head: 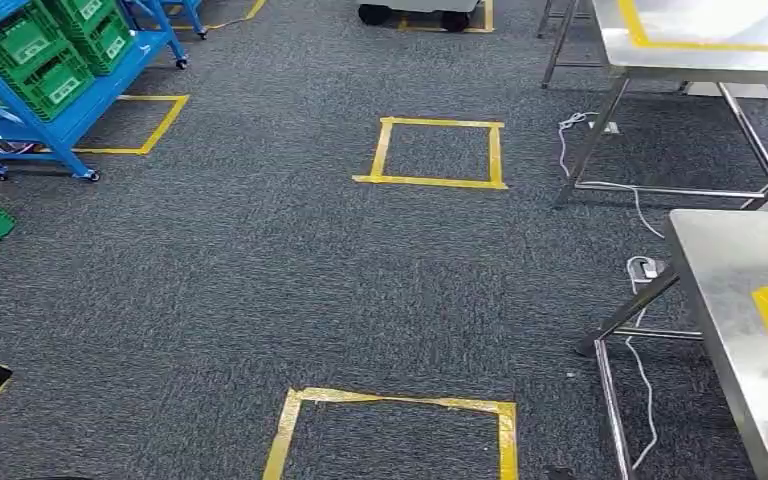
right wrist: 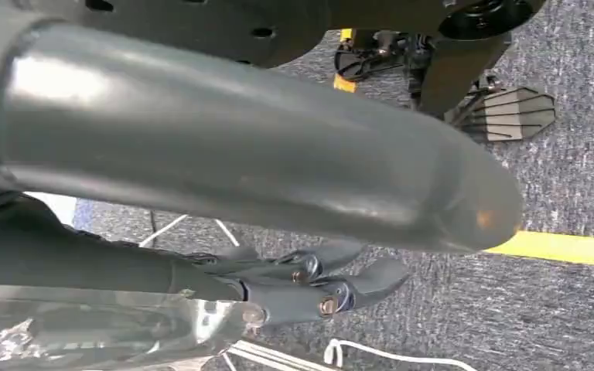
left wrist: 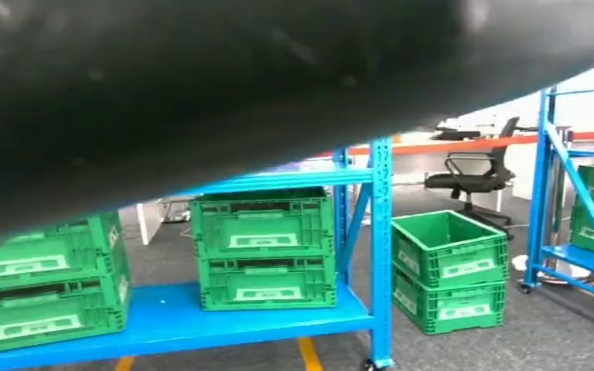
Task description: Take the parts from the cabinet and place them on the table.
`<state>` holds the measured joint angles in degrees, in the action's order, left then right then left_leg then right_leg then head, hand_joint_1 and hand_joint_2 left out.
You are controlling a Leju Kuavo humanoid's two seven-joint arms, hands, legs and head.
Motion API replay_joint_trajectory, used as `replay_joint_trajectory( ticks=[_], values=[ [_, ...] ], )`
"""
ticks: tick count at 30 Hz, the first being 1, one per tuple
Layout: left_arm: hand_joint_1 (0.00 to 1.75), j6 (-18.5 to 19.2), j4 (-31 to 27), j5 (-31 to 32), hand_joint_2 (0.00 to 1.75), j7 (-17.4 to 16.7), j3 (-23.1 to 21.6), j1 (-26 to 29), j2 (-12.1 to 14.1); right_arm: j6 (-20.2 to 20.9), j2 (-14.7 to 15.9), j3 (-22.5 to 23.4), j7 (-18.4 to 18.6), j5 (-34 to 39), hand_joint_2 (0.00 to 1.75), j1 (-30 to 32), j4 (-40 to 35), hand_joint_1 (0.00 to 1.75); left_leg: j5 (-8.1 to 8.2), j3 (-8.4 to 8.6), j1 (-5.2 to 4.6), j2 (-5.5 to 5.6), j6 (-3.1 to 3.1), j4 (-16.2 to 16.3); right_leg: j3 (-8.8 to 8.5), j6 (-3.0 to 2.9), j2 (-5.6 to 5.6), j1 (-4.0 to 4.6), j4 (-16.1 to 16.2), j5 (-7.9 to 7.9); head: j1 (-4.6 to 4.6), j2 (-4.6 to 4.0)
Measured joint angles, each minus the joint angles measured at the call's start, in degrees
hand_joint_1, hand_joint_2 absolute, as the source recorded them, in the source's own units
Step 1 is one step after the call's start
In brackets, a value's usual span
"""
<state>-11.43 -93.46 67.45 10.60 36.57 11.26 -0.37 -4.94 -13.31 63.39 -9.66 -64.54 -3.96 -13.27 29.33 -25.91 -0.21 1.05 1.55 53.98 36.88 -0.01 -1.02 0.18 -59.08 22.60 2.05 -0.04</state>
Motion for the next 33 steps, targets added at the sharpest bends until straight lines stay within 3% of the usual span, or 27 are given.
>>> replay_joint_trajectory(
  ticks=[10,19,20,23,24,25,26,29,30,31,33],
  values=[
    [0.0,-0.8,0.0,-0.1,0.0,-1.2,-1.0,0.5,-0.5,-1.3,0.0,0.0,0.7,-1.4,0.0,0.0,0.0,0.0,0.01,0.0,0.0,0.0,-0.02,0.0,-0.01,0.01,0.0,0.0,0.0,0.0,-0.02,0.0],
    [0.0,1.2,0.0,-1.5,0.0,-1.1,-0.9,0.4,-0.5,-1.3,0.0,0.0,0.9,-1.3,0.0,0.0,0.0,0.0,0.01,0.01,0.0,0.0,-0.02,0.0,-0.01,0.04,0.01,-0.01,0.0,-0.03,-0.02,0.0],
    [0.0,1.2,0.0,-1.5,0.0,-1.1,-0.9,0.4,-0.5,-1.3,0.0,0.0,0.9,-1.3,0.0,0.0,0.0,0.0,0.19,-0.08,-0.16,0.0,-0.63,0.5,-0.05,0.59,0.03,-0.36,0.3,-0.28,-0.02,0.0],
    [0.0,1.2,0.0,-1.5,0.0,-1.2,-1.0,0.2,-0.5,-1.3,0.0,0.0,1.0,-1.3,0.0,0.0,0.0,0.0,-0.13,-0.21,-0.35,-0.01,-1.51,0.2,-0.16,1.13,-0.02,-0.5,0.7,-0.6,-0.09,0.0],
    [0.0,1.2,0.0,-1.5,0.0,-1.3,-1.0,0.1,-0.5,-1.3,0.0,0.0,1.0,-1.3,0.0,0.0,0.0,0.0,-0.84,0.34,-0.11,-0.04,-1.74,-1.1,-0.34,1.34,-0.04,-0.14,0.9,-0.62,-0.09,0.0],
    [0.0,1.2,0.0,-1.6,0.0,-1.4,-1.1,0.1,-0.6,-1.3,0.0,0.0,1.0,-1.3,0.0,0.0,0.0,0.0,-1.35,1.01,0.34,-0.28,-1.68,-1.8,0.39,1.45,0.14,-0.11,0.1,-0.11,0.11,0.0],
    [0.0,1.3,0.0,-1.6,0.0,-1.6,-1.1,-0.1,-0.6,-1.3,0.0,0.0,1.0,-1.3,0.0,0.0,0.0,0.0,-1.46,1.23,0.56,-0.32,-1.89,-2.1,1.77,1.66,0.15,-0.09,-2.9,1.58,0.31,0.0],
    [0.0,1.6,0.0,-1.6,0.0,-1.9,-1.2,0.1,-0.9,-1.3,0.0,0.0,1.0,-1.3,0.0,0.1,0.0,0.0,-1.09,1.69,0.84,-0.4,-1.71,-2.0,8.06,2.51,0.46,-0.6,-15.7,6.2,0.42,0.0],
    [0.0,1.7,0.0,-1.6,0.0,-2.1,-1.3,0.1,-1.0,-1.3,0.0,0.0,1.1,-1.3,0.0,0.2,0.0,0.0,-0.86,1.97,1.01,-0.38,-1.48,-2.0,8.81,2.75,0.47,-0.78,-16.6,5.78,0.44,0.0],
    [0.0,1.8,0.0,-1.6,0.0,-2.1,-1.3,0.1,-1.2,-1.3,0.0,0.0,1.1,-1.3,0.0,0.2,0.0,0.0,-0.51,2.4,1.23,-0.35,-1.14,-2.0,7.84,3.04,0.49,-0.93,-14.7,4.0,0.37,0.0],
    [0.0,1.8,0.0,-1.6,0.0,-2.3,-1.4,0.2,-1.3,-1.3,0.1,0.0,1.1,-1.3,0.0,0.1,-0.1,0.0,0.51,3.7,1.91,-0.27,-0.29,-1.8,2.66,3.76,0.6,-1.43,-4.9,-1.16,0.39,0.0]
  ],
)
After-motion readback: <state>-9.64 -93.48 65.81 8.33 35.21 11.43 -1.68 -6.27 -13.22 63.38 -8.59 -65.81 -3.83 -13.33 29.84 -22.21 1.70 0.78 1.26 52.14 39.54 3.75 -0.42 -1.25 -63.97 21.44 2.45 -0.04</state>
